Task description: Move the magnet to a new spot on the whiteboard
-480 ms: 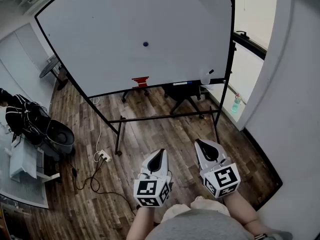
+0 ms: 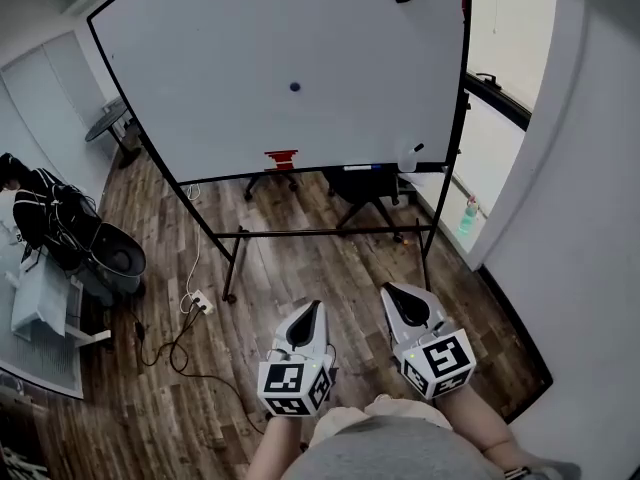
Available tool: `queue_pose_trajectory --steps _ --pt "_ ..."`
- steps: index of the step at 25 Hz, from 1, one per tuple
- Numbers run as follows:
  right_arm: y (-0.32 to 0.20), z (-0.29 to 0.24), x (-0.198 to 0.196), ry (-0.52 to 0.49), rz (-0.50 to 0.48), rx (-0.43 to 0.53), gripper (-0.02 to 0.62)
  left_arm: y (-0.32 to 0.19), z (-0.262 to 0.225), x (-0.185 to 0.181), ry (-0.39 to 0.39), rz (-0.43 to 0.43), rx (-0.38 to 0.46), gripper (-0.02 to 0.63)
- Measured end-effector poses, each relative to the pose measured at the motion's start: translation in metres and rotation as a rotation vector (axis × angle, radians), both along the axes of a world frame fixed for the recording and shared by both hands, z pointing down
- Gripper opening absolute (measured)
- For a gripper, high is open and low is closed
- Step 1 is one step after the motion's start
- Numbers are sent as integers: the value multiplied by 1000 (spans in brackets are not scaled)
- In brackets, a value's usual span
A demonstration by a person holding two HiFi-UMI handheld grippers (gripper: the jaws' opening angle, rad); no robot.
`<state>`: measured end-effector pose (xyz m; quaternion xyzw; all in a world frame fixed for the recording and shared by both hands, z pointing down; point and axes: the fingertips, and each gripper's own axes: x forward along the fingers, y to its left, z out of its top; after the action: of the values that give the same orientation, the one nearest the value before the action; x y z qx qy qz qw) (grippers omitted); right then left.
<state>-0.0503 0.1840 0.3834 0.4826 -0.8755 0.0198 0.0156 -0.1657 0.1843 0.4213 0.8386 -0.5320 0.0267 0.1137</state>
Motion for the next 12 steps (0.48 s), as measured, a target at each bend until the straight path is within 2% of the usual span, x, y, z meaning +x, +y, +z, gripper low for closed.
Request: queue_pose_trajectory --steps 12 --pt "-2 5 39 -14 -43 26 -2 0 3 41 27 -40 17 5"
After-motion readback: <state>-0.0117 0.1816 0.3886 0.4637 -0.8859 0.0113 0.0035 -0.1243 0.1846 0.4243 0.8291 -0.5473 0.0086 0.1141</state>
